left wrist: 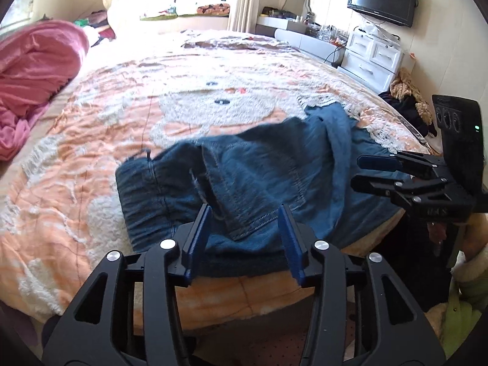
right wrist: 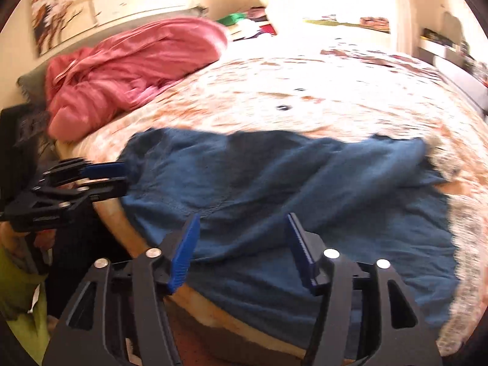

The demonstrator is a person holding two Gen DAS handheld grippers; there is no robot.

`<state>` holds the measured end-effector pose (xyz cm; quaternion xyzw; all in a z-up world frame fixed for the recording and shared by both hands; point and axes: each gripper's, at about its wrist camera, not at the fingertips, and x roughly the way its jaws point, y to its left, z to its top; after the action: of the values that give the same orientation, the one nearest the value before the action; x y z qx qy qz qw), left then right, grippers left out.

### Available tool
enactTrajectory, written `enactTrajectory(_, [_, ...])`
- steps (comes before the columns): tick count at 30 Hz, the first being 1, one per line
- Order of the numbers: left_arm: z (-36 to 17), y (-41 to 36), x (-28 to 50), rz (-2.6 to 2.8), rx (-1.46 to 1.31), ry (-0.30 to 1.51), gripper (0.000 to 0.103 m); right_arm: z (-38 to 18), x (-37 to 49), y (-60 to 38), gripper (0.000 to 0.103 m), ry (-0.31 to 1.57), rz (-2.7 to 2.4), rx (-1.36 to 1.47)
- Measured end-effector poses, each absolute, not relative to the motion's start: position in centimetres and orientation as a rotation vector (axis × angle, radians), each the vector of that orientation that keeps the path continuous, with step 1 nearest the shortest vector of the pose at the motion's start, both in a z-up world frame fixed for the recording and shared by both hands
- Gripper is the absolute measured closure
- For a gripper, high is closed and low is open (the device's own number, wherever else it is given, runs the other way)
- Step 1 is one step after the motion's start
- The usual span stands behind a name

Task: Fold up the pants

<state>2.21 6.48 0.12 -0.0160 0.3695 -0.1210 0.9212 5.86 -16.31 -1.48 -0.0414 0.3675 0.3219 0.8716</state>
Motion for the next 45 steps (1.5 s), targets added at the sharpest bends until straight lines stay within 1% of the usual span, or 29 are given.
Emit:
enactTrajectory(3, [1.2, 5.5, 2.5, -0.288, -0.030, 0.741, 0.056, -1.1, 6.6, -18.0, 0.040, 0.777, 0.610, -0.060])
enactTrajectory(7, [1.5, 3.5, 3.7, -0.347, -0.037, 0.759, 0.054, -0.7, 7.3, -20.5, 0.035, 0.773, 0.535, -0.025])
enactTrajectory(11, [1.2, 1.2, 4.9, -0.431, -0.051, 0.783, 0.054, -0.4, 7.8, -22.4, 0.029, 0.767, 0.482, 0.002])
enactTrajectory(19, [-1.2, -4.5, 7.4, -0.566, -0.028, 0.865, 0.054, 0.1, 9.4, -25.2, 0.027, 0.765, 0.421, 0.042])
enactTrajectory(23, [-2.6, -5.6, 9.1, -0.584, -0.051, 0.909, 0.054, 1.1, 10.8, -25.0, 0.025, 0.762, 0.416, 0.017])
enactTrajectory(25, [-3.1, -6.0, 10.1, -0.592, -0.060, 0.926, 0.062, 1.6, 12.0, -24.5, 0.024, 0.766, 0.413, -0.011])
enactTrajectory(27, [-3.7, -6.4, 11.2, -0.607, -0.073, 0.948, 0.066, 2.0, 13.3, -23.8, 0.023, 0.772, 0.405, -0.049])
enactTrajectory(28, [-4.0, -6.5, 11.8, -0.608, -0.078, 0.958, 0.072, 2.0, 14.2, -23.3, 0.023, 0.783, 0.400, -0.068])
enactTrajectory(33, [-4.7, -7.3, 13.7, -0.631, -0.095, 0.959, 0.089, 1.5, 18.1, -21.7, 0.023, 0.824, 0.395, -0.110])
enactTrajectory(40, [-5.2, -7.4, 13.5, -0.671, -0.110, 0.922, 0.089, -0.6, 24.2, -19.2, 0.023, 0.918, 0.340, -0.157])
enactTrajectory(45, [-5.3, -7.5, 13.4, -0.697, -0.122, 0.916, 0.089, -2.0, 28.4, -17.3, 0.026, 0.969, 0.283, -0.184])
